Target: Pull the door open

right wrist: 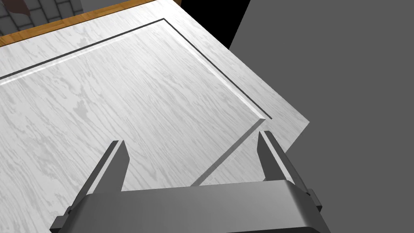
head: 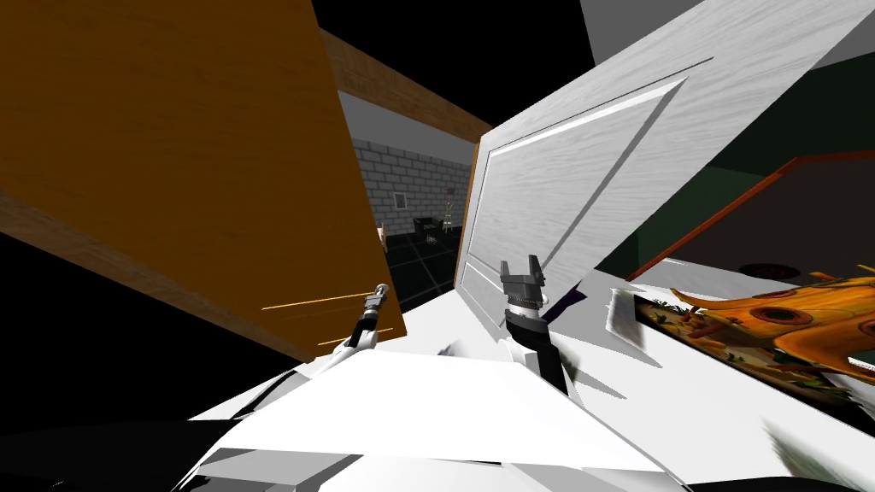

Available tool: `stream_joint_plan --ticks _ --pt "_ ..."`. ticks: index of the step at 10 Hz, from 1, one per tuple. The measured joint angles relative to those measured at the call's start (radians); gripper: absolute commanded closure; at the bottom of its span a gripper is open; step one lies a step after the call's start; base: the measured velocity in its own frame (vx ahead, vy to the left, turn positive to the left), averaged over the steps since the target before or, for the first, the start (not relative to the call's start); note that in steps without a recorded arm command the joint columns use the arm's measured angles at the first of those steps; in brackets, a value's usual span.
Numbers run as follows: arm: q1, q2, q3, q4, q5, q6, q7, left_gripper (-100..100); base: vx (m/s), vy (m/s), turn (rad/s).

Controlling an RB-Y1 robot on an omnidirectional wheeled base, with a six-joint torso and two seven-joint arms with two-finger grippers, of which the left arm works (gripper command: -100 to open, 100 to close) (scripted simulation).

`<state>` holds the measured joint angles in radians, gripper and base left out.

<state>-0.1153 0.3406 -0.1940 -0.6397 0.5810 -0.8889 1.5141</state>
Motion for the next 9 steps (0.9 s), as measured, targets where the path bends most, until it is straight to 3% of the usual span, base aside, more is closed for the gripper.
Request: stream_joint_plan --ticks 2,3,4,5,7,9 --pt "-0.008 0.009 -0.021 0.052 -0.012 -0.028 0.041 100 -0.093 0.013 -0.022" --pt "0.02 0.012 -0.02 0.011 -0.01 -0.015 0.037 100 -0.159 0.029 -0.137" --pt "0.043 0.028 -0.024 -0.026 -0.012 0.0 0.042 100 -0.171 0.041 -0.115" --pt "0.035 0.034 -0.033 -0.008 -0.017 -0.01 0.061 100 -0.174 0.049 -0.118" --pt "0.059 0.045 -0.043 -0.035 -0.023 -0.008 0.077 100 -0.091 0.008 -0.029" --pt "0.053 0.056 -0.057 -0.007 -0.029 -0.018 0.105 100 -0.157 0.019 -0.098"
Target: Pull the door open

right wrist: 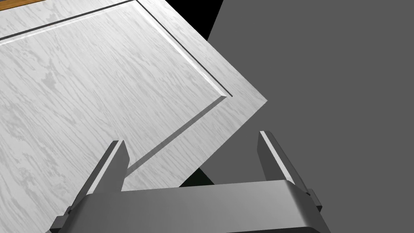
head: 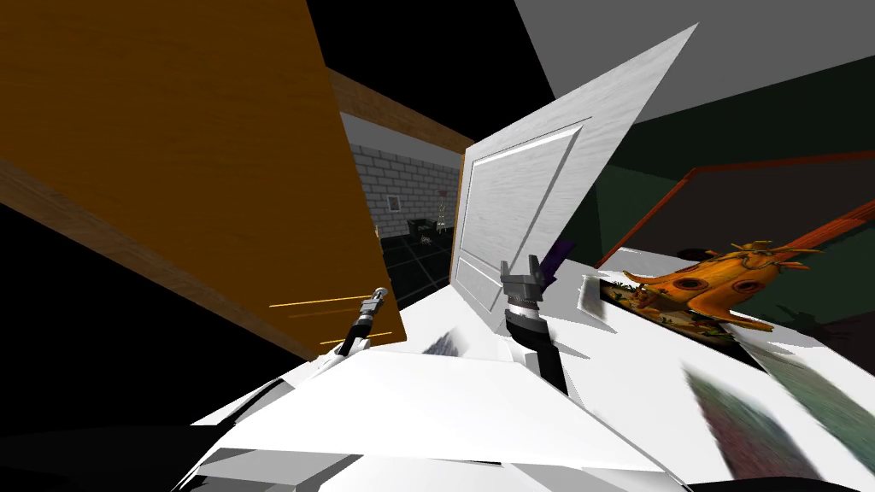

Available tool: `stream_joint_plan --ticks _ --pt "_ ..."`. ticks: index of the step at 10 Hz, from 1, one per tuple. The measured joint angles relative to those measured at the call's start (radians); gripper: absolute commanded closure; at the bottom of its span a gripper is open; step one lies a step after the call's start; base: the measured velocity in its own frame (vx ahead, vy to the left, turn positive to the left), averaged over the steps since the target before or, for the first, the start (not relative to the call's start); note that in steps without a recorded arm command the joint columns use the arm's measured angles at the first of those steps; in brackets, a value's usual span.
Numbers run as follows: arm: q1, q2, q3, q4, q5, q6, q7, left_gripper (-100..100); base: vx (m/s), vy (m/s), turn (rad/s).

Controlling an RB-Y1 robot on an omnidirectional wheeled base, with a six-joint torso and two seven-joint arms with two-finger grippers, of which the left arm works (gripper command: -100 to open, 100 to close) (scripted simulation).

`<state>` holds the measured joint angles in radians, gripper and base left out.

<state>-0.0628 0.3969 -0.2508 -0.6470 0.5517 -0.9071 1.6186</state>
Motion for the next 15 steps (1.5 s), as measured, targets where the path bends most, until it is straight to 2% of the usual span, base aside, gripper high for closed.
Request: stream_joint_plan --ticks 1,2,3,4,5,6,7,8,11,12,13,14,15 --pt "-0.003 0.01 -0.007 0.009 -0.004 -0.009 0.019 100 -0.106 0.013 -0.025" --pt "-0.006 0.013 -0.007 0.009 -0.005 -0.014 0.024 100 -0.144 0.015 -0.078" --pt "-0.003 0.025 -0.016 0.0 -0.01 -0.022 0.033 100 -0.22 0.052 -0.099" --pt "-0.01 0.031 -0.028 0.013 -0.017 -0.039 0.049 100 -0.218 0.061 -0.101" --pt "0.002 0.041 -0.038 -0.003 -0.022 -0.042 0.06 100 -0.181 0.072 -0.076" --pt "0.029 0.049 -0.047 -0.041 -0.026 -0.033 0.061 100 -0.139 0.034 -0.016" --pt "0.024 0.043 -0.056 -0.023 -0.031 -0.04 0.065 100 -0.186 0.02 -0.075" --pt "0.016 0.049 -0.07 0.004 -0.039 -0.059 0.083 100 -0.215 0.039 -0.063" --pt "0.025 0.067 -0.1 0.014 -0.053 -0.074 0.12 100 -0.107 0.036 -0.036" --pt "0.036 0.069 -0.104 -0.002 -0.054 -0.073 0.121 100 -0.05 0.011 -0.005" --pt "0.035 0.07 -0.103 -0.007 -0.055 -0.076 0.12 100 -0.169 0.052 -0.146" --pt "0.037 0.084 -0.109 -0.017 -0.058 -0.087 0.128 100 -0.244 0.063 -0.176" --pt "0.055 0.102 -0.114 -0.047 -0.061 -0.095 0.135 100 -0.158 0.042 -0.018"
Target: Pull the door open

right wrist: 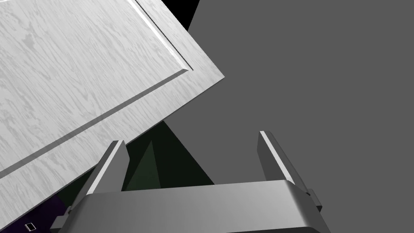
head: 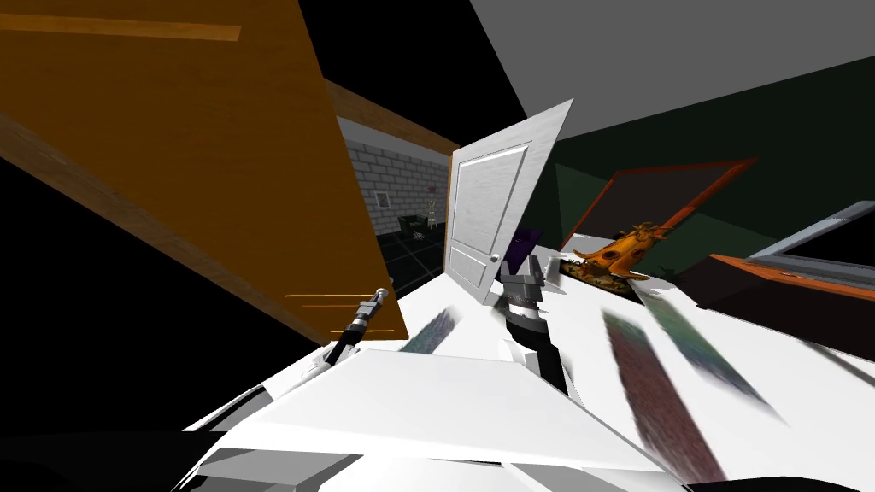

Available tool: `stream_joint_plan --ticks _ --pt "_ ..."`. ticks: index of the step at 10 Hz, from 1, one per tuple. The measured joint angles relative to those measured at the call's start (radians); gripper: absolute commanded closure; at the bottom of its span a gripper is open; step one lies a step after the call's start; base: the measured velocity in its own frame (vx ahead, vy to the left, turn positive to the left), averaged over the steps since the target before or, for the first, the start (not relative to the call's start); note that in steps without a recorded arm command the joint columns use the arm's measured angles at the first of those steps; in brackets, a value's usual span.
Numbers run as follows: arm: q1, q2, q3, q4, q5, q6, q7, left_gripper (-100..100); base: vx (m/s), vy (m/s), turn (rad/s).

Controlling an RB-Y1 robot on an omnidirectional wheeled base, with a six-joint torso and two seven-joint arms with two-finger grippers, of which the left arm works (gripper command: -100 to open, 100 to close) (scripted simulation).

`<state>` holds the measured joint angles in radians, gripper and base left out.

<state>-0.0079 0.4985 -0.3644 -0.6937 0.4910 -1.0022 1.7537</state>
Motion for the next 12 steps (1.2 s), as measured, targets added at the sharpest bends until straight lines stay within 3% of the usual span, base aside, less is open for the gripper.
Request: stream_joint_plan --ticks 1,2,3,4,5,6,7,9,10,11,12 --pt "-0.005 -0.003 -0.009 0.019 -0.006 -0.017 0.009 100 -0.143 0.024 -0.037" --pt "-0.023 -0.006 -0.024 0.077 -0.015 -0.051 0.03 100 -0.102 0.014 -0.013" --pt "-0.013 -0.003 -0.029 0.074 -0.016 -0.055 0.036 100 -0.035 0.006 0.014" --pt "0.003 0.003 -0.029 0.049 -0.015 -0.04 0.033 100 -0.138 0.063 -0.138" --pt "0.037 0.021 -0.032 -0.003 -0.015 -0.029 0.027 100 -0.154 0.086 -0.089" --pt "0.021 0.017 -0.043 0.027 -0.023 -0.05 0.037 100 -0.135 0.045 -0.091" --pt "0.028 0.025 -0.05 0.025 -0.026 -0.061 0.047 100 -0.115 0.025 -0.055" --pt "0.021 0.032 -0.068 0.069 -0.036 -0.095 0.076 100 -0.097 0.026 -0.016" --pt "0.031 0.037 -0.07 0.055 -0.036 -0.09 0.078 100 -0.1 0.047 -0.053" --pt "0.055 0.053 -0.072 0.012 -0.035 -0.072 0.076 100 -0.085 0.04 -0.041" --pt "0.053 0.052 -0.076 0.02 -0.038 -0.078 0.079 100 -0.025 0.01 0.004"
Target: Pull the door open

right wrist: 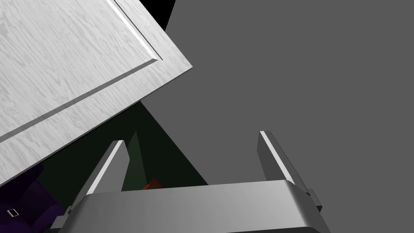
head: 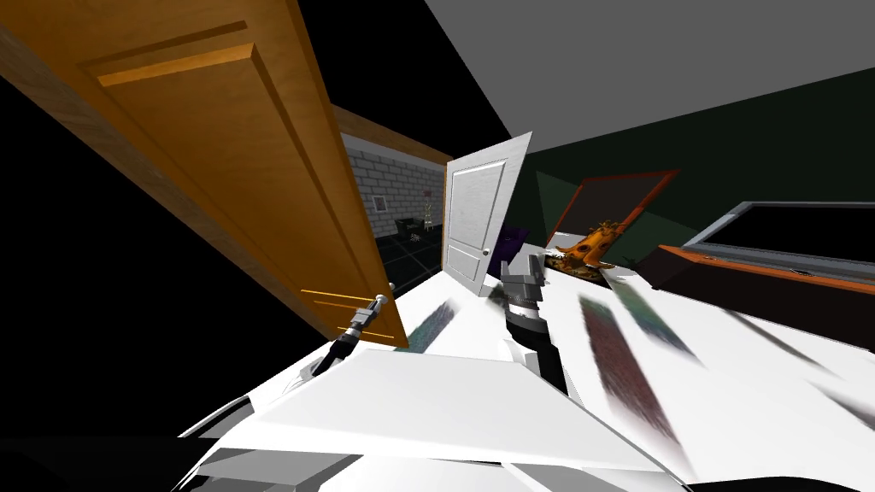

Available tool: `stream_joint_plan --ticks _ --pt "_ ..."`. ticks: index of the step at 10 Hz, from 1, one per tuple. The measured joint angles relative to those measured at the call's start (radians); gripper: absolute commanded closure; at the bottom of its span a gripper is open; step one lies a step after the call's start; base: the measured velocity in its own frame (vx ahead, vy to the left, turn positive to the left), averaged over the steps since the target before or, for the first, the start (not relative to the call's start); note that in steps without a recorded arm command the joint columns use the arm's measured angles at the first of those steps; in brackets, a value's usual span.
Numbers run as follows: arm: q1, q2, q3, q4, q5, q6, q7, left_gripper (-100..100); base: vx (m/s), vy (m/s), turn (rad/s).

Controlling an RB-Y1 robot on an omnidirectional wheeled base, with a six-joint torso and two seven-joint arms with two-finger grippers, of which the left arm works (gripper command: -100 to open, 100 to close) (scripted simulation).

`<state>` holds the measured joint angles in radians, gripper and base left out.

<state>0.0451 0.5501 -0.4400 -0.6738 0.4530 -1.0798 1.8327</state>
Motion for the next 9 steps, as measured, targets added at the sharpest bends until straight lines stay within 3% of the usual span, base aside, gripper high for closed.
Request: stream_joint_plan --ticks 1,5,6,9 --pt "-0.017 -0.011 -0.006 0.044 -0.005 -0.025 0.008 100 -0.015 -0.003 0.009" --pt "-0.025 0.006 -0.01 0.046 -0.008 -0.067 0.024 100 -0.17 0.062 -0.144" --pt "-0.005 0.019 -0.012 0.02 -0.008 -0.062 0.026 100 -0.094 0.031 -0.002" --pt "0.003 0.011 -0.021 0.053 -0.013 -0.085 0.031 100 -0.046 0.022 -0.042"
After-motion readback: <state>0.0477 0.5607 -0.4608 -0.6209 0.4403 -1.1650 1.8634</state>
